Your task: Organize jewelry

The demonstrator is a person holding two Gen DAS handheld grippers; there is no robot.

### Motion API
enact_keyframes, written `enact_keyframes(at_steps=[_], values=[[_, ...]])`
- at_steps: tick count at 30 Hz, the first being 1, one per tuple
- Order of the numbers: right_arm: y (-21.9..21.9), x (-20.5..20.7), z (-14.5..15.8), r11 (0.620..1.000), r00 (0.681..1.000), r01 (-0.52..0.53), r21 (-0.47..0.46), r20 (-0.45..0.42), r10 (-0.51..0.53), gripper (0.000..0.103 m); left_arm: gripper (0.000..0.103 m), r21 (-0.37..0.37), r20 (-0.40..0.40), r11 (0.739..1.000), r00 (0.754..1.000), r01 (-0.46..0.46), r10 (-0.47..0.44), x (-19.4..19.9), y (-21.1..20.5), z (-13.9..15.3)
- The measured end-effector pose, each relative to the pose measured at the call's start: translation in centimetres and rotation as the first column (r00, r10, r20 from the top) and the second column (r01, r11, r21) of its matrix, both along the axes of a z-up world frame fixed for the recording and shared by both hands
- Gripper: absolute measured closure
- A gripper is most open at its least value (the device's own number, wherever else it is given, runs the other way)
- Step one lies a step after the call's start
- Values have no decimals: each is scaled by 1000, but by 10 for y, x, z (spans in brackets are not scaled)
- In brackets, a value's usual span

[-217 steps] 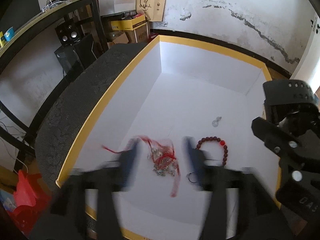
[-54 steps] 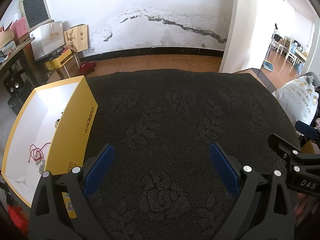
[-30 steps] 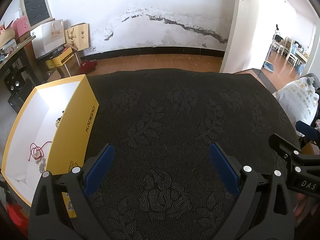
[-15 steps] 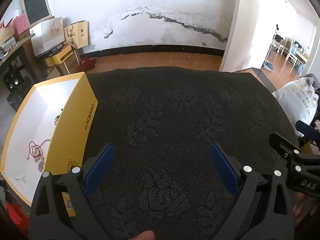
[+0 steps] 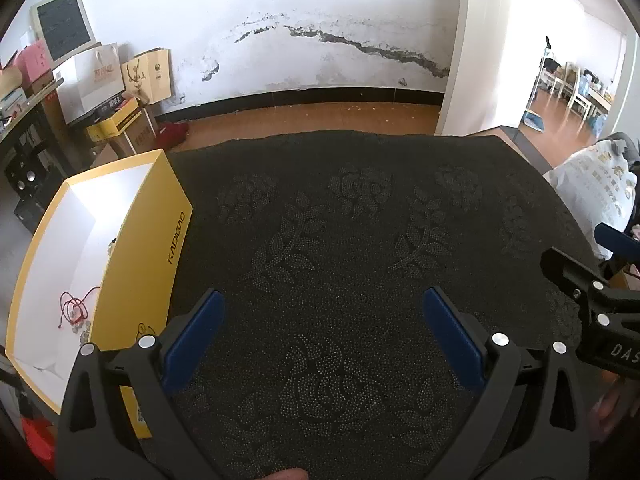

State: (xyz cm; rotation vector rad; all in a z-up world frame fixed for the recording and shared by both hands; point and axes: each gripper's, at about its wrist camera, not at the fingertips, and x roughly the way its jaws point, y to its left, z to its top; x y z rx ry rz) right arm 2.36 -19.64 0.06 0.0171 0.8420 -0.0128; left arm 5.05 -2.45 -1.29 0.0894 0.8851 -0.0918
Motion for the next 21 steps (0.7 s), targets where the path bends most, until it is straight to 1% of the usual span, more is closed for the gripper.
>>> enact_keyframes(at_steps=[3,7,13,16,18,21], values=[[0,0,0,1000,1000,1,-1,1,-1,6,6,5,20,1000,1000,-2,2,-1,0,2],[-1,-1,0,1000,1000,4,-3,3,-4,6,6,-19,12,1000,1000,-2,2,-1,1,3],[0,0,-1,1000,1000,6,-9,5,-6,6,6,32,19,999,1000,-20,20,-3,-3,2],[-1,0,-1,1000,1000,9,-12,5,-9,6,6,8,28,1000,999,-22,22,-6,-2,4],[-2,0,0,1000,1000,11,-13,7,-11,6,6,-24,29,999,999,-25,26,-6,1,6],[-2,1,0,1000,1000,12,-13,8,-12,6,6,-20,37,999,999,-30,31,-6,3,7]])
